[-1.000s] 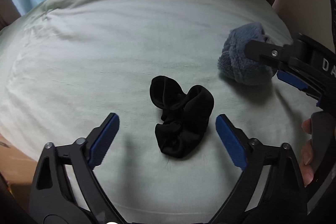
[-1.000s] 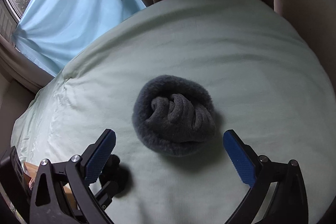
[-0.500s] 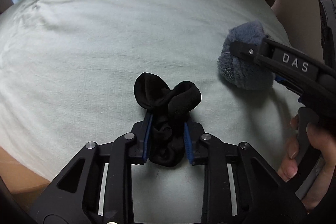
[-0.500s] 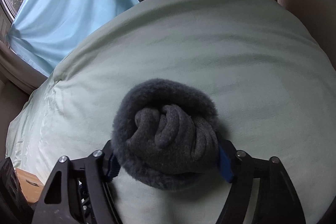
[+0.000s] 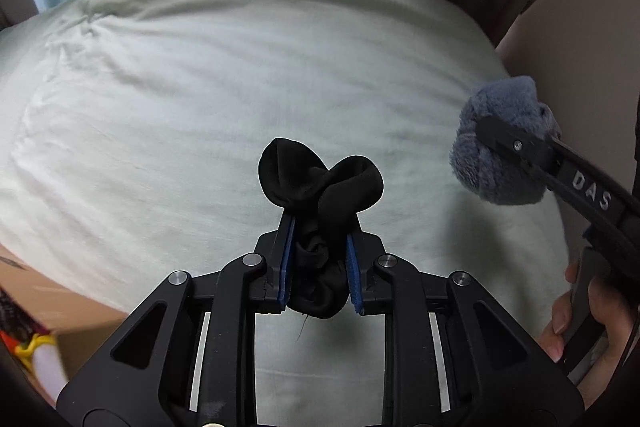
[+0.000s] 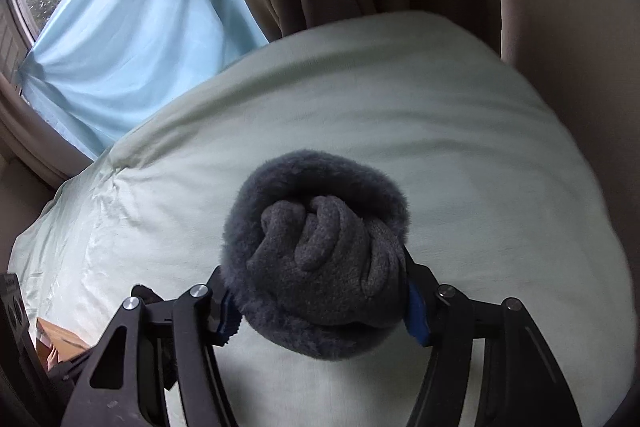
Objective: Organize soft objects
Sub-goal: 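Carry the black sock with the left tool to the box while the right tool carries the grey sock ball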
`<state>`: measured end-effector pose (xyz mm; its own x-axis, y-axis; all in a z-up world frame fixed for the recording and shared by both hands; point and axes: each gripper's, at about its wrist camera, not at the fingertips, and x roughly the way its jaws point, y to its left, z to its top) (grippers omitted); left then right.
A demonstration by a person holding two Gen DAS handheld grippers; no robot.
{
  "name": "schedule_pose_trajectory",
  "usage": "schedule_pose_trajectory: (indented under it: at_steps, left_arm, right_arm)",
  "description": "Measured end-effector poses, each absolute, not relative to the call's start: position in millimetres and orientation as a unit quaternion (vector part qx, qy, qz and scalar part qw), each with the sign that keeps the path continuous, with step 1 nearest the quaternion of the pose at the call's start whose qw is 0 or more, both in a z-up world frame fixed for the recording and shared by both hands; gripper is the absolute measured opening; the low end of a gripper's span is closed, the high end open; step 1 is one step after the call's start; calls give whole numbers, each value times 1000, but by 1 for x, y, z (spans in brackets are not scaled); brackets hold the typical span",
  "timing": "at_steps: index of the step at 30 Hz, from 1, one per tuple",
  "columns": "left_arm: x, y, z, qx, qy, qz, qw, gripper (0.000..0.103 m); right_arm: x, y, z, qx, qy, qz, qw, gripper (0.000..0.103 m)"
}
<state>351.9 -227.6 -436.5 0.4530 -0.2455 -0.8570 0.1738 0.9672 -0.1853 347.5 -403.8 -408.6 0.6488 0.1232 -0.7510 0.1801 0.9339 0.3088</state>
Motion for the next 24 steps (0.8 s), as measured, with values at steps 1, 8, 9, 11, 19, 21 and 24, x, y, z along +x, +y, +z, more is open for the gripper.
schedule_pose_trajectory:
  at_steps: [1, 8, 9, 11, 19, 21, 24]
  left_arm:
    - [350, -227, -428, -38, 505, -123, 854, 19]
    - [324, -213, -355, -45, 480, -121, 868, 19]
    - [317, -211, -344, -46, 477, -121, 869, 19]
    - [305, -205, -322, -47, 472, -119, 872, 19]
    - [256, -159, -239, -49, 465, -104, 878, 19]
    - [244, -143, -221, -48, 458, -98, 882, 19]
    - [227, -115, -199, -51, 453, -91, 885, 19]
  right_arm:
    - [342, -401, -397, 173, 414, -14, 893, 59]
    - [299, -381, -313, 133, 389, -3, 912, 60]
    - [290, -378, -299, 135, 385, -2, 913, 60]
    - [275, -372, -274, 140, 380, -2, 915, 60]
    - [224, -325, -192, 161, 364, 19, 917, 60]
    - [214, -307, -177, 160, 367, 29, 916, 60]
    - [202, -279, -163, 160, 383, 50, 908, 60]
